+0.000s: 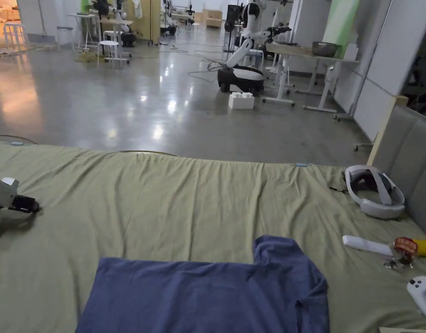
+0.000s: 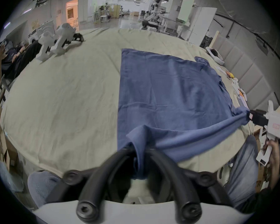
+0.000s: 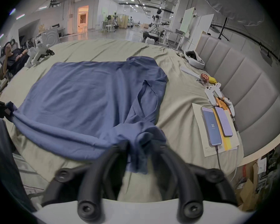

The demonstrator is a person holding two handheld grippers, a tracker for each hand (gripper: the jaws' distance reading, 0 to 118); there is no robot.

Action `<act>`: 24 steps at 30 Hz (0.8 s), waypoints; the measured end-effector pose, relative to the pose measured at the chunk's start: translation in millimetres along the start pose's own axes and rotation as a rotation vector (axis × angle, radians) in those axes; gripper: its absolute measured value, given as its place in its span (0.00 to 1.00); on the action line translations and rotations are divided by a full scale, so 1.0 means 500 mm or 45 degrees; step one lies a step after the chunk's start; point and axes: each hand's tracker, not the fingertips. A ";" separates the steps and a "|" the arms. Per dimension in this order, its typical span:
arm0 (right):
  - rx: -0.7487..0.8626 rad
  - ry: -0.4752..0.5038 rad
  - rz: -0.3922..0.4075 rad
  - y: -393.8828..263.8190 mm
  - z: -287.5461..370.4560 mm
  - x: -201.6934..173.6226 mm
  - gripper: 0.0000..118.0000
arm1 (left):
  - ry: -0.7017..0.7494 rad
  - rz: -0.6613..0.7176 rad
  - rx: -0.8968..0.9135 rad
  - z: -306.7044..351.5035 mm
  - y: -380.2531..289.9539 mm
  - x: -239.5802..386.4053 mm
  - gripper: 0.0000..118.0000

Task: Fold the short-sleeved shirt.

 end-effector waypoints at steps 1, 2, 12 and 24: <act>0.003 -0.017 0.009 0.004 0.001 -0.003 0.51 | 0.026 0.027 -0.013 -0.004 0.007 -0.003 0.36; 0.014 -0.013 0.007 0.010 0.006 -0.003 0.61 | 0.035 0.037 -0.001 0.006 0.010 0.009 0.41; 0.426 0.044 -0.161 0.147 0.075 0.000 0.62 | 0.064 0.096 0.354 0.059 0.129 0.044 0.44; 0.898 0.000 -0.262 0.227 0.084 -0.124 0.10 | 0.165 -0.083 0.896 0.072 0.206 0.158 0.09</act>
